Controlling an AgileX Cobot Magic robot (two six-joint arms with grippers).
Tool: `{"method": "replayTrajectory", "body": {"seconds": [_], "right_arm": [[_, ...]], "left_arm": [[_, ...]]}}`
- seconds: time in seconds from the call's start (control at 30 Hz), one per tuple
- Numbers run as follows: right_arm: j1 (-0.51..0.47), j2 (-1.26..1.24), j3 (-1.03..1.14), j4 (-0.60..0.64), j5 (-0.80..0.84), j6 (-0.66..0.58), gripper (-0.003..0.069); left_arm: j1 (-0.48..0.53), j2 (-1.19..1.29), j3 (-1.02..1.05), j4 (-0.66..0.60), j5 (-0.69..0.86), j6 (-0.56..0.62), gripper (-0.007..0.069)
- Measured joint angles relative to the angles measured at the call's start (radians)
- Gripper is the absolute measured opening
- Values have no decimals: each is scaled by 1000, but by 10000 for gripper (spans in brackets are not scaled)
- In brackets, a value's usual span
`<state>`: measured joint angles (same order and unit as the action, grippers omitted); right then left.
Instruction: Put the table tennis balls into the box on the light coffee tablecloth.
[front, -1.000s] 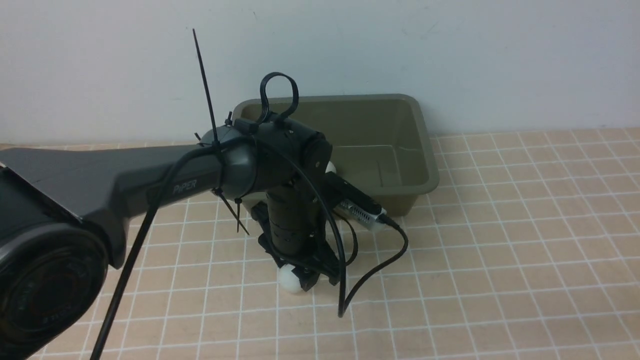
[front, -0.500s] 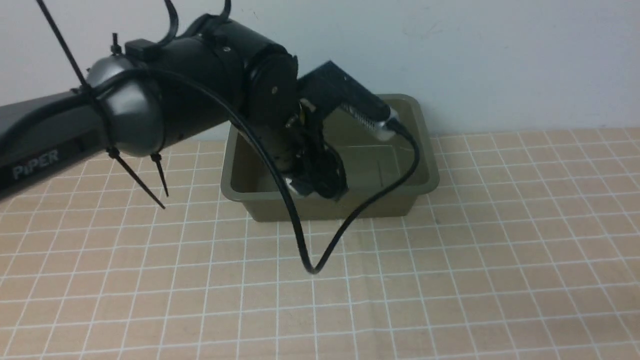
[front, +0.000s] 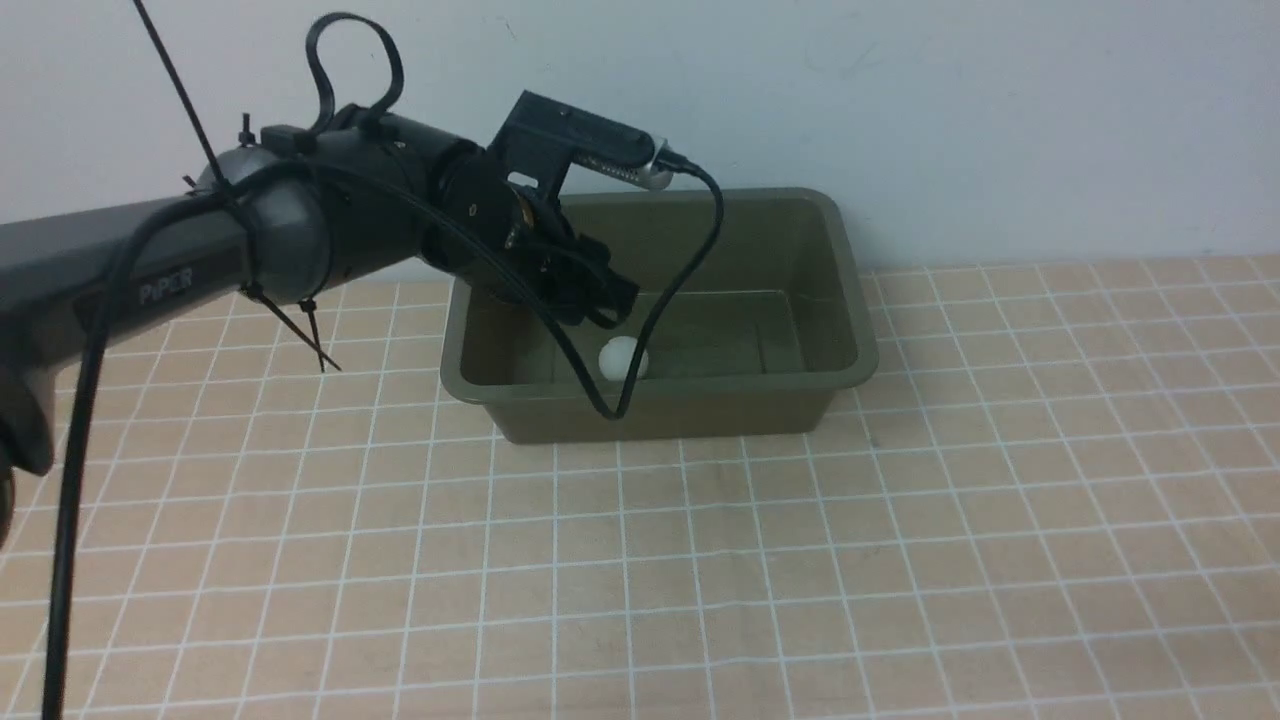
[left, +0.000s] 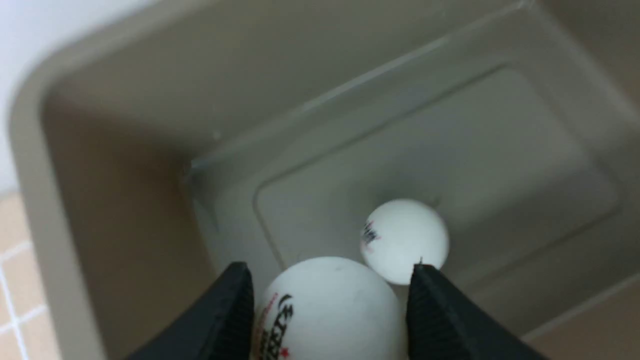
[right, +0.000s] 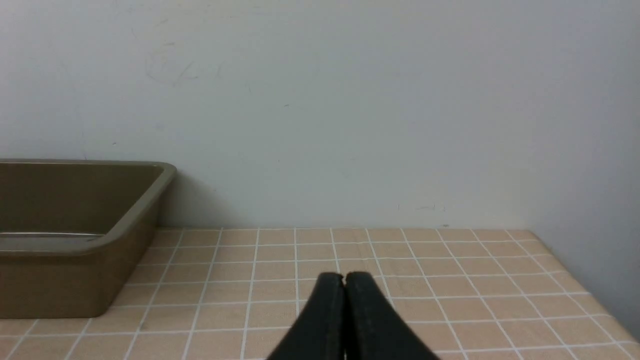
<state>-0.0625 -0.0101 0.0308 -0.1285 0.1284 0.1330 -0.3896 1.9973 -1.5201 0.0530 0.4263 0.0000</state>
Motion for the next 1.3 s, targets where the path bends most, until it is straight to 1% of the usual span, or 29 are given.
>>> {"method": "replayTrajectory", "body": {"seconds": [0.07,0.17,0.27,0.43,0.47,0.6,0.63,0.7,0.77,0.8,0.87,0.93,0.97,1.0,1.1,1.13,1.17,1.2,1.23,1.27,1.3], "right_arm": [[0,0,0,0,0,0,-18],[0,0,0,0,0,0,-18],[0,0,0,0,0,0,-18],[0,0,0,0,1,0,-18],[0,0,0,0,2,0,-18],[0,0,0,0,4,7,-18],[0,0,0,0,4,7,-18],[0,0,0,0,5,8,-18],[0,0,0,0,5,8,-18],[0,0,0,0,6,8,-18],[0,0,0,0,8,8,-18],[0,0,0,0,8,8,-18],[0,0,0,0,8,8,-18],[0,0,0,0,8,8,-18],[0,0,0,0,8,8,-18],[0,0,0,0,8,8,-18],[0,0,0,0,8,8,-18],[0,0,0,0,8,8,-18],[0,0,0,0,8,9,-18],[0,0,0,0,8,10,-18],[0,0,0,0,8,10,-18]], "left_arm": [[3,17,0,-2,0,-6,340],[4,38,1,-4,0,-18,395],[4,39,2,-4,0,-29,414],[4,19,3,5,5,-33,413],[4,3,3,13,9,-33,403],[4,-104,3,38,23,-34,263],[4,-150,3,48,27,-34,179],[4,-226,4,70,32,-34,59],[4,-309,4,91,38,-34,-20],[4,-347,5,97,41,-34,-39],[4,-460,27,120,34,-35,-65],[4,-516,52,130,15,-37,-68],[4,-587,123,139,-27,-40,-69],[4,-596,132,141,-34,-40,-69],[4,-743,353,151,-172,-44,-69],[4,-764,411,151,-195,-44,-69],[4,-812,514,152,-252,-44,-69],[4,-826,529,152,-269,-44,-69],[5,-846,587,152,-293,-45,-69],[5,-899,702,152,-363,-51,-69],[5,-926,756,152,-399,-52,-69]]}}
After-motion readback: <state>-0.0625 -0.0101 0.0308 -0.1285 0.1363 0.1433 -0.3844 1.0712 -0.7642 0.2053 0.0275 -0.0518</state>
